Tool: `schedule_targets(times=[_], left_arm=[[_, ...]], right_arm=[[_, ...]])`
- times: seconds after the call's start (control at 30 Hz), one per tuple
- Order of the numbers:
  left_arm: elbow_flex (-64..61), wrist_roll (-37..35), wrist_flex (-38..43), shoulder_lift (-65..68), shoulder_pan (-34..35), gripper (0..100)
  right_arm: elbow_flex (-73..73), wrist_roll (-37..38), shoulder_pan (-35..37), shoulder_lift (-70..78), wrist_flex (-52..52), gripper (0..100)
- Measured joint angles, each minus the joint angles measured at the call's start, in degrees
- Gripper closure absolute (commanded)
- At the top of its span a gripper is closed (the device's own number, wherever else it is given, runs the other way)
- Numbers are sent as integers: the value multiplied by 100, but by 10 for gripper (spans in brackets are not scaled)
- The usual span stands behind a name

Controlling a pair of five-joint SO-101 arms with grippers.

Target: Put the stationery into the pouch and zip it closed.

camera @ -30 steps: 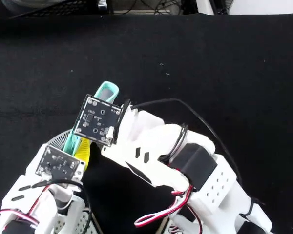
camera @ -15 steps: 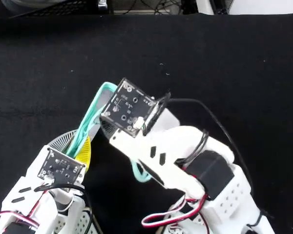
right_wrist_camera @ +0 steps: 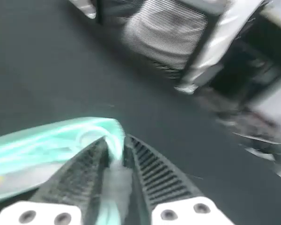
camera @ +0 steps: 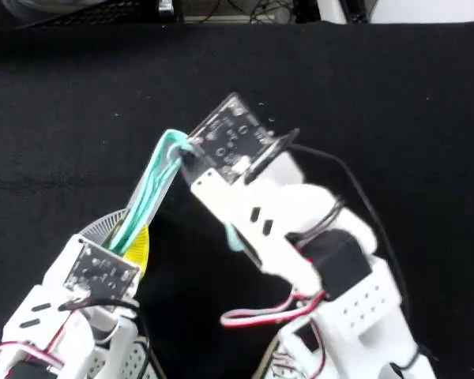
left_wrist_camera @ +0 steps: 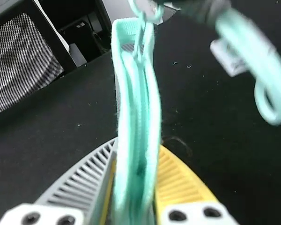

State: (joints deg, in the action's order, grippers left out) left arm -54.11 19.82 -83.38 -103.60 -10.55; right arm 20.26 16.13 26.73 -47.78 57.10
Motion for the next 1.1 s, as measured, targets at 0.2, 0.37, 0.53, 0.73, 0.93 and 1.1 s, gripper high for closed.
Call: schedule_targets(times=[0.2,0.37,0.53,0.73,0.93,1.1], left_arm=[[18,-9,0,0,-35,970],[18,-9,-9,0,-35,970],[18,-9,-9,0,-35,970],[18,-9,-9,0,-35,970],[18,-9,-9,0,-35,970],[18,-9,-9,0,-35,970]], right_arm=[[290,-18,-1037,-88,-677,986],[554,-18,-1178,-79,-738,983],[466,-9,-343,-88,343,841],[466,0,1301,-88,1187,726],[431,0,1978,-88,958,726],[826,0,2022,-88,255,727]])
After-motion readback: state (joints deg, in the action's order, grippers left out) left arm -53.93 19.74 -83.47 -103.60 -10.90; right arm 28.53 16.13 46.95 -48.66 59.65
